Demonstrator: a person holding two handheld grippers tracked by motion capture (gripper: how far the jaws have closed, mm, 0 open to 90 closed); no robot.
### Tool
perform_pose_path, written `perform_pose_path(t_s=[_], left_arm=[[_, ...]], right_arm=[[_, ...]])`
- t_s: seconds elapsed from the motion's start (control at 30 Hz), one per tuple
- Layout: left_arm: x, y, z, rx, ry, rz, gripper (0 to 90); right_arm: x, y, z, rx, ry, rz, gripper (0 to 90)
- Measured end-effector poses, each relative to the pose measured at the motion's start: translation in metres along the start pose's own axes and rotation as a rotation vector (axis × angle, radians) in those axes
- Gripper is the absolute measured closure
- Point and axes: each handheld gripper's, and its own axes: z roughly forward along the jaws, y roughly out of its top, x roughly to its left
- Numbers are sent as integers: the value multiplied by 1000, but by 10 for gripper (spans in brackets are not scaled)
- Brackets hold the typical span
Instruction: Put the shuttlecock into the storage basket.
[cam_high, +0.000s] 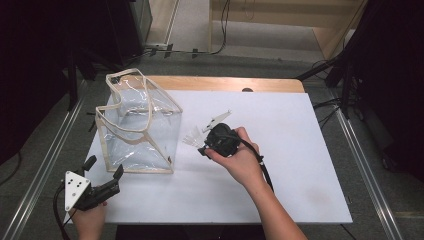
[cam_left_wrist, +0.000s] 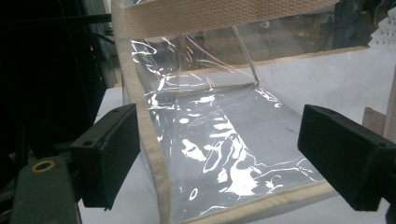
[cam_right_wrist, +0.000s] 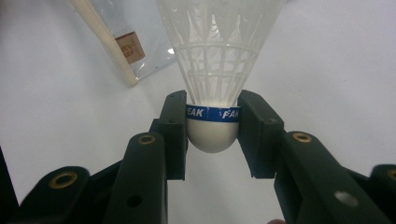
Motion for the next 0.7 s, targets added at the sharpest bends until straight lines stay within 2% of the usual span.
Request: perform_pose_path(t_s=[0.7], left_arm=[[0, 0, 0, 0, 0, 0, 137]], right_arm=[[3, 19, -11, -30, 6, -26, 624]])
